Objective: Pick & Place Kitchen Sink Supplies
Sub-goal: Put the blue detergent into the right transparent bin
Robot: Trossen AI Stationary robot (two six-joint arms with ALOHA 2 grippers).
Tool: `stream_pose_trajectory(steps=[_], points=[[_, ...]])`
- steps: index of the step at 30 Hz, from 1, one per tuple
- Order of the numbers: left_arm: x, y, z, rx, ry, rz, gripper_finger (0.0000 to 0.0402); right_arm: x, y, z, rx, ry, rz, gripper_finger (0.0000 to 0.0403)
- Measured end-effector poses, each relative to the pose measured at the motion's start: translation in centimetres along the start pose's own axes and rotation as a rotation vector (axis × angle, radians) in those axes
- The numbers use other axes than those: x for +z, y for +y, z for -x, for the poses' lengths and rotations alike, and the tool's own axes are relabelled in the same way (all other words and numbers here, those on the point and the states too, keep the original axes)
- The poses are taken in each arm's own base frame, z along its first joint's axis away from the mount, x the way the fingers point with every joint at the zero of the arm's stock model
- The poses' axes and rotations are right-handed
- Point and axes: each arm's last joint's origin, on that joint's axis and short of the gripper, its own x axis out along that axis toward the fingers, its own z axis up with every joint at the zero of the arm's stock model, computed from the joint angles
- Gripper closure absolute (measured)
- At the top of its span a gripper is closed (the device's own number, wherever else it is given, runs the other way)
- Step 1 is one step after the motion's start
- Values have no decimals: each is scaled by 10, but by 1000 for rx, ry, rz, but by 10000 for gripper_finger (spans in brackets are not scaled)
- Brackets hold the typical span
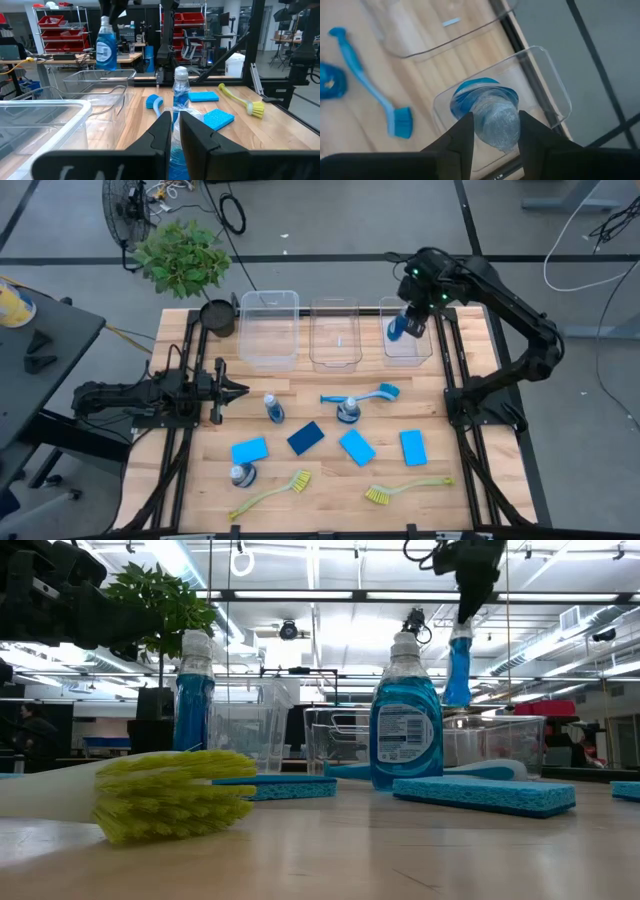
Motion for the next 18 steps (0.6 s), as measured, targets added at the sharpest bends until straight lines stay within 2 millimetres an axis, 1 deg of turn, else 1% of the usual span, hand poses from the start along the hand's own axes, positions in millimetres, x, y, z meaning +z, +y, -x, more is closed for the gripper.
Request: stream_pose_trajectory(steps=[4, 12, 18], points=[[0, 0, 0, 0, 0, 0, 358, 7, -10, -15, -10, 30, -100, 286], [0, 0, 0, 0, 0, 0, 358, 17, -32, -38, -63, 63, -326, 286], [0, 0, 0, 0, 1, 0, 358, 22, -42, -52, -74, 66, -483, 286]])
